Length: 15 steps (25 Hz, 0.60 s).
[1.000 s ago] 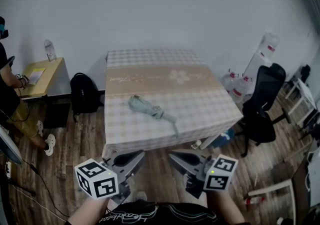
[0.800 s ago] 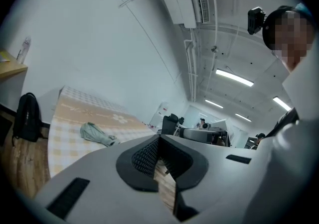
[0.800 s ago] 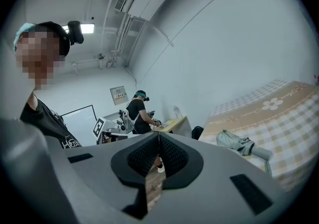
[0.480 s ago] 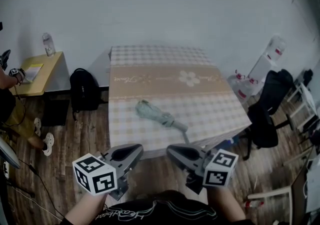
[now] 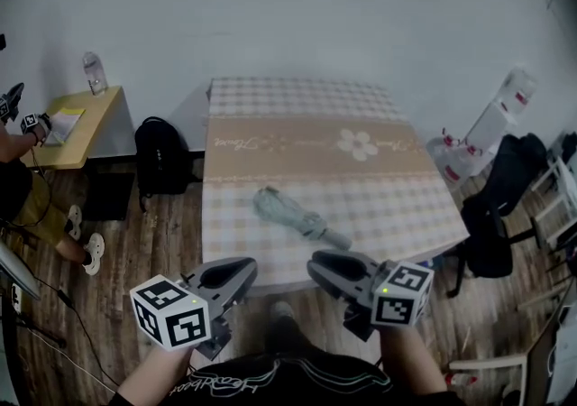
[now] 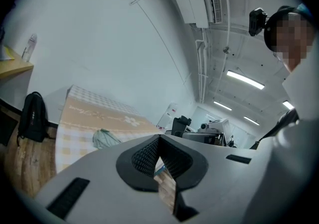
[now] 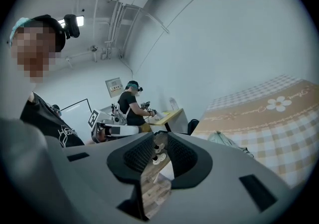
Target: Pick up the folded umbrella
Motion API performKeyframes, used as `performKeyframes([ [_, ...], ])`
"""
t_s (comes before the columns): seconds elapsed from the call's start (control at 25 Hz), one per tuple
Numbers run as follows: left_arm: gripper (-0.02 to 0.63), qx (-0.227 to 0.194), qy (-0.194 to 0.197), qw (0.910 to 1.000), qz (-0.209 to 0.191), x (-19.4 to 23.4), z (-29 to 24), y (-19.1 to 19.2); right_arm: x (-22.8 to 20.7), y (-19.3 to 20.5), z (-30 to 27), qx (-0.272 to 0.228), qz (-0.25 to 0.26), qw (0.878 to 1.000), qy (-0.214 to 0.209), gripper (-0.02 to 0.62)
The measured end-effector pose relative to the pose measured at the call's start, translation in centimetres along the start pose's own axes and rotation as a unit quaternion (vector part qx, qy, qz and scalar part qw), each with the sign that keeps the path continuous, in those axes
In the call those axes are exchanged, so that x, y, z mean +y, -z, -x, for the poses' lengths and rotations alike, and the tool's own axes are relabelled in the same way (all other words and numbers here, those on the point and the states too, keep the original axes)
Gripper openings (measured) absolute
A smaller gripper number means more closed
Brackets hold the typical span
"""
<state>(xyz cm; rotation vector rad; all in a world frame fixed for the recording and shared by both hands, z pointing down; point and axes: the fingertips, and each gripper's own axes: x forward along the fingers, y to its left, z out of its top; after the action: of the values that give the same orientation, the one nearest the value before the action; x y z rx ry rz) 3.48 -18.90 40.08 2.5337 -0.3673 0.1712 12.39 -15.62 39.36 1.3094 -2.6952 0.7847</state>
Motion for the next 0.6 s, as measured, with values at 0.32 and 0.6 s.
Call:
performKeyframes([
  [0.32,-0.005,-0.005,-0.036,0.9991,0.024,4.1,-2.7,-2.0,-6.8,-1.7,-2.8,0.029,-0.015,0.999,-0.01,0.182],
  [0.6,-0.005,-0.005,-0.06,0.997,0.048,7.6,-5.5,-2.7,-13.6,-1.3,-5.3,0.098,0.028,0.995,0.022,0.271],
])
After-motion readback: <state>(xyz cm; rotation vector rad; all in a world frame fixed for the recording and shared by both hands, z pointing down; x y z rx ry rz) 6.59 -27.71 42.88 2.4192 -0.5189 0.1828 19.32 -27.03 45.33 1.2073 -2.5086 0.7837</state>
